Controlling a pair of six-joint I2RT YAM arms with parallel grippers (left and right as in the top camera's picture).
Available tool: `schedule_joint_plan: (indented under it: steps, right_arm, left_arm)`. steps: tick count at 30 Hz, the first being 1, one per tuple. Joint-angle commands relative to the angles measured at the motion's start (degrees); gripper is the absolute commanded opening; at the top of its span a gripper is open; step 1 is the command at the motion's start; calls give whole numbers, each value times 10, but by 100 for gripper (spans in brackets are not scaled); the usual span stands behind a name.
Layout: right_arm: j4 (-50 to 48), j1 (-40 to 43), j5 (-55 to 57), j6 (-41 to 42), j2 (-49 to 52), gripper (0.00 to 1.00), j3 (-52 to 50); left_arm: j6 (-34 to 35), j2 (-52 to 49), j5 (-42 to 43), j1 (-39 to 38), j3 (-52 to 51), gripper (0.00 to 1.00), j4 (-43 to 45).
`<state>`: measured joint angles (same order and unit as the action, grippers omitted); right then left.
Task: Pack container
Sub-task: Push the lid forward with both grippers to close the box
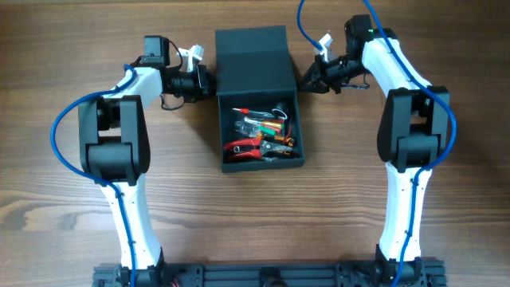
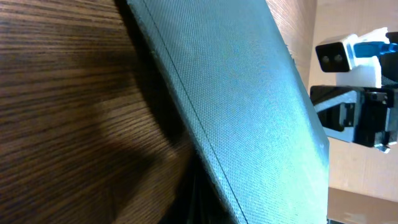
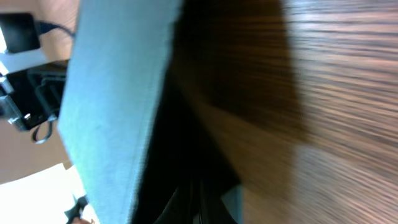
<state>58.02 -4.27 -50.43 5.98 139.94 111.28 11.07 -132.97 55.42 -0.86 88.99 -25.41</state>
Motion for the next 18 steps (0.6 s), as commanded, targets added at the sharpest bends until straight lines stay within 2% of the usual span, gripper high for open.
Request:
schedule_joint_plan:
  steps: [1, 18]
  right_arm:
    - [-3, -4, -85, -43, 5, 4, 13]
    - [-4, -4, -135, -80, 5, 4, 13]
  left_arm:
    - [14, -5, 22, -2, 8, 4, 4]
    - [14, 37, 26, -2, 55, 4, -10]
